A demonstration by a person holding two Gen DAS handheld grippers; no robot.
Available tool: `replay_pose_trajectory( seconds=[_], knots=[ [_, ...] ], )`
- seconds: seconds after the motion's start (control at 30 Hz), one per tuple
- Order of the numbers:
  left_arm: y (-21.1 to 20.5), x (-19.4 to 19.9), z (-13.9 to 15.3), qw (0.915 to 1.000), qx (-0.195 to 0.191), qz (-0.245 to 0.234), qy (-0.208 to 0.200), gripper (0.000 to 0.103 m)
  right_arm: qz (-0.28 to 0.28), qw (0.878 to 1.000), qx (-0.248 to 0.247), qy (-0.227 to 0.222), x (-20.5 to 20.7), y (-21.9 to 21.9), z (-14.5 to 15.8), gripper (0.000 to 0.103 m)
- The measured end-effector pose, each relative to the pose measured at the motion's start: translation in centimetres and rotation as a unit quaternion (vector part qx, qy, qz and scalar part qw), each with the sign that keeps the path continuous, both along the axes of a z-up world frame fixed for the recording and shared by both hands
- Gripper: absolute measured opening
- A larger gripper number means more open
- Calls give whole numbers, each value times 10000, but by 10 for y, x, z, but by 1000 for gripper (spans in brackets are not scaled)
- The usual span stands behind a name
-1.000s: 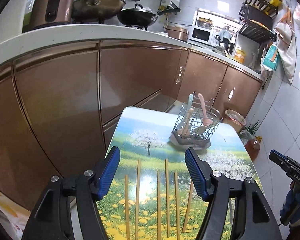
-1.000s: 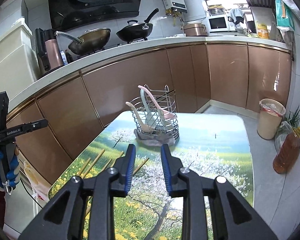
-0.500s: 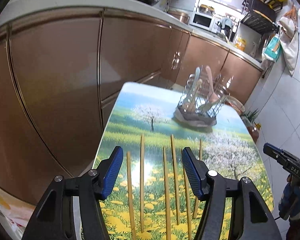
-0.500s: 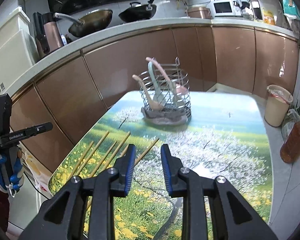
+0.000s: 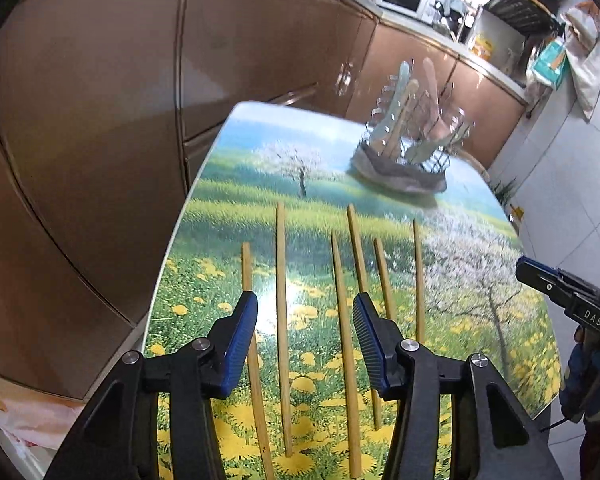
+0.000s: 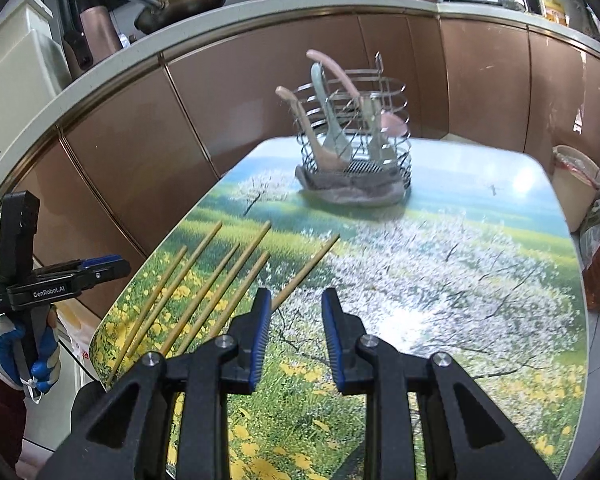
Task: Organize utensils
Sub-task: 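Move both open tools back over the wooden chopsticks, then grasp a wooden chopstick with the left tool while the right tool grasps another chopstick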
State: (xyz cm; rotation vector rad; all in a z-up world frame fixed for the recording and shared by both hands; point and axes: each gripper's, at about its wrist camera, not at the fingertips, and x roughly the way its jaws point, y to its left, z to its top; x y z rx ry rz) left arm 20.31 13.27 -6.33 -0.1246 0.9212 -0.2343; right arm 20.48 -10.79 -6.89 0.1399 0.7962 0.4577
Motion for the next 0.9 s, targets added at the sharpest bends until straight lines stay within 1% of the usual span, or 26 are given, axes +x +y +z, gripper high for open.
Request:
replay_pose_trajectory(
  seconds=[0.17, 0.27, 0.63, 0.77, 0.9],
  knots=[
    [-10, 16, -17, 9990, 243, -266, 265, 43, 111, 9996, -64, 260, 12, 16, -17, 25],
    [-12, 32, -25, 9981, 239, -341, 448, 40, 159, 9990, -91, 396, 21, 23, -25, 25],
    [-18, 88, -39, 9943, 426, -444, 868, 38, 99, 9960, -185, 872, 64, 33, -44, 25],
    [-18, 104, -44, 9931, 466, -410, 995, 38, 111, 9928, -288, 1154, 83, 43, -50, 25],
    [-20, 116, -45, 9915, 586, -383, 1096, 36, 54, 9892, -385, 1414, 99, 52, -56, 25]
  ],
)
